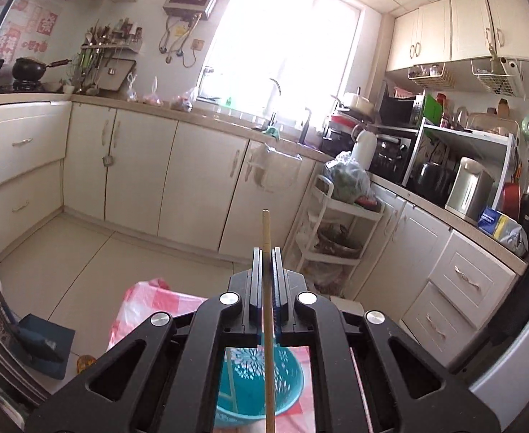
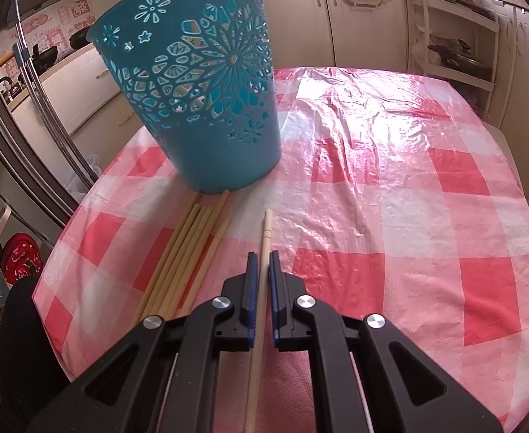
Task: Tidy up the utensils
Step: 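Lift the chopstick with the left tool over the basket and release it inside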
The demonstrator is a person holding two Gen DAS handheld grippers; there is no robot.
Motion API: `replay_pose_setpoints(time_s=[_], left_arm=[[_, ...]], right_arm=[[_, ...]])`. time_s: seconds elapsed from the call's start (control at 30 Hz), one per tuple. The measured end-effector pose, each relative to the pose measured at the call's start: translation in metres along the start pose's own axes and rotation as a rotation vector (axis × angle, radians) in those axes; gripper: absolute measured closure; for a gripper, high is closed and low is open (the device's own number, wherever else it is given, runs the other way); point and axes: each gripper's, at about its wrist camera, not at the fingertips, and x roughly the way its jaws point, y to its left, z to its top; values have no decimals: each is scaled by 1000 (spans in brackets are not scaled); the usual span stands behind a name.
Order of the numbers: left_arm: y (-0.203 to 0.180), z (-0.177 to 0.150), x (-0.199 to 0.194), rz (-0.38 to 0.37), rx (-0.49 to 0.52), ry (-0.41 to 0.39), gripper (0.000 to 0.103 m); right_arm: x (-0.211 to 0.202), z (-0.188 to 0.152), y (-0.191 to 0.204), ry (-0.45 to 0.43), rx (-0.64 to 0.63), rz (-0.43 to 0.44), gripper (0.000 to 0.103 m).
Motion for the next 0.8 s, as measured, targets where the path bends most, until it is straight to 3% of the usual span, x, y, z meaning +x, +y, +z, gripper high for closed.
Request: replay_pose_setpoints(time_s=[0.2, 0.4, 0.8], left_arm=[[11, -5, 55, 100, -44, -41, 99], [19, -29, 89, 174, -44, -48, 99], [20, -79, 98, 195, 33, 85, 99]], right_arm=[[0, 0, -4, 4, 12, 17, 96], [1, 2, -5, 11, 16, 23, 96], [2, 5, -6, 14, 21, 29, 96]])
